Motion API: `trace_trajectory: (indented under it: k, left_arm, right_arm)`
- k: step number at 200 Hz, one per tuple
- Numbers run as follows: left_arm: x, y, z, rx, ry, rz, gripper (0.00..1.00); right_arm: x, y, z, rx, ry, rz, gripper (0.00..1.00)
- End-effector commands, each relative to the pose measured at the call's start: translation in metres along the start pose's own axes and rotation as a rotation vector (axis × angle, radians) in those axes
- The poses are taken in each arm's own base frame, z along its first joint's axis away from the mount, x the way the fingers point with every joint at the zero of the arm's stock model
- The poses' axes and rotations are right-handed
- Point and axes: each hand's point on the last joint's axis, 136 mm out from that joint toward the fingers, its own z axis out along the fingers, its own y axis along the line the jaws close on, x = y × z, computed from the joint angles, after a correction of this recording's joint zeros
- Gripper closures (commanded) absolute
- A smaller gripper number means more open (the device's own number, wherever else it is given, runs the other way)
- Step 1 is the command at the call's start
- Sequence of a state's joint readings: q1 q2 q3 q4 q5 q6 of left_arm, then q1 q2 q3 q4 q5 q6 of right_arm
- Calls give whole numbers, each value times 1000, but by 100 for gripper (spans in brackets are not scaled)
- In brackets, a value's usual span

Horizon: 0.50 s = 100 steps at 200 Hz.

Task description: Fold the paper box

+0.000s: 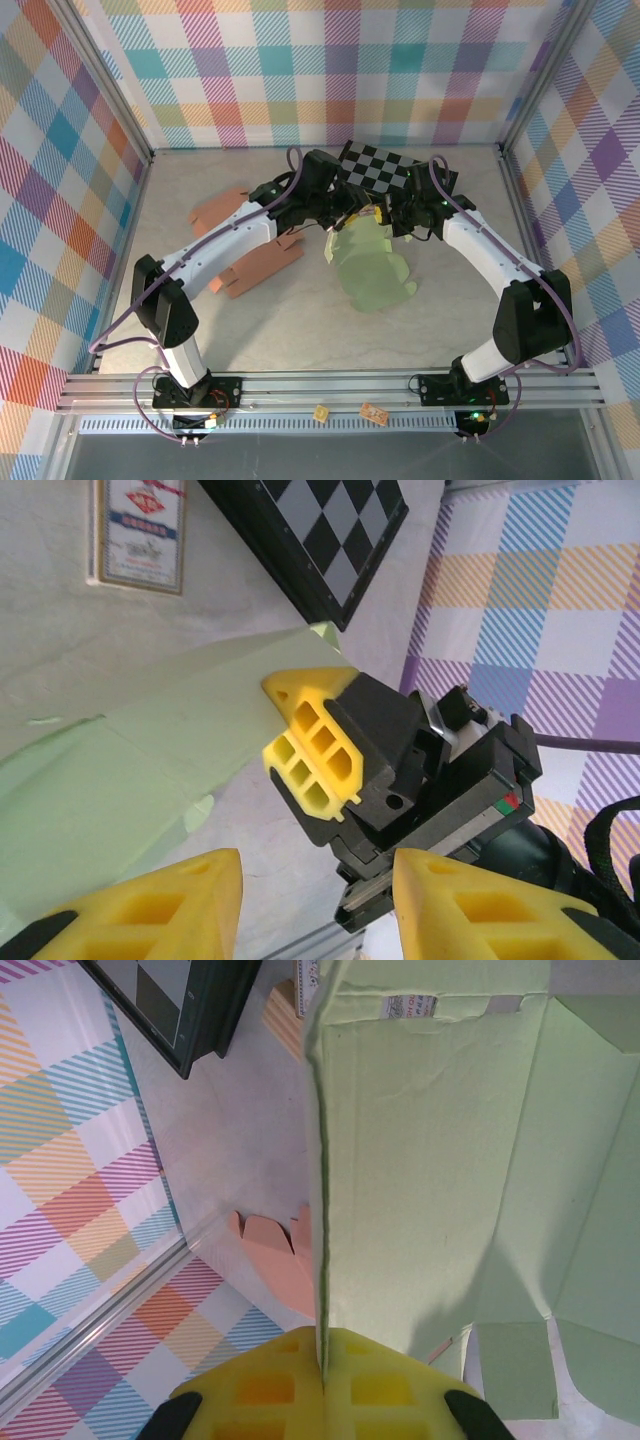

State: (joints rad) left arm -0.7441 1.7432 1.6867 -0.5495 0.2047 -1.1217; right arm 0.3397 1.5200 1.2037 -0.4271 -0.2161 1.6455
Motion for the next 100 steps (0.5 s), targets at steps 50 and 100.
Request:
trace_trajectory:
  k: [50, 100]
  left_arm:
    - [-20, 8, 10, -51, -11, 41, 53]
    - [-7, 18, 22, -74, 50, -3, 53]
  right_arm:
    - [2, 7, 0, -11, -2, 15, 100]
    - [1, 8, 1, -19, -6, 17, 100]
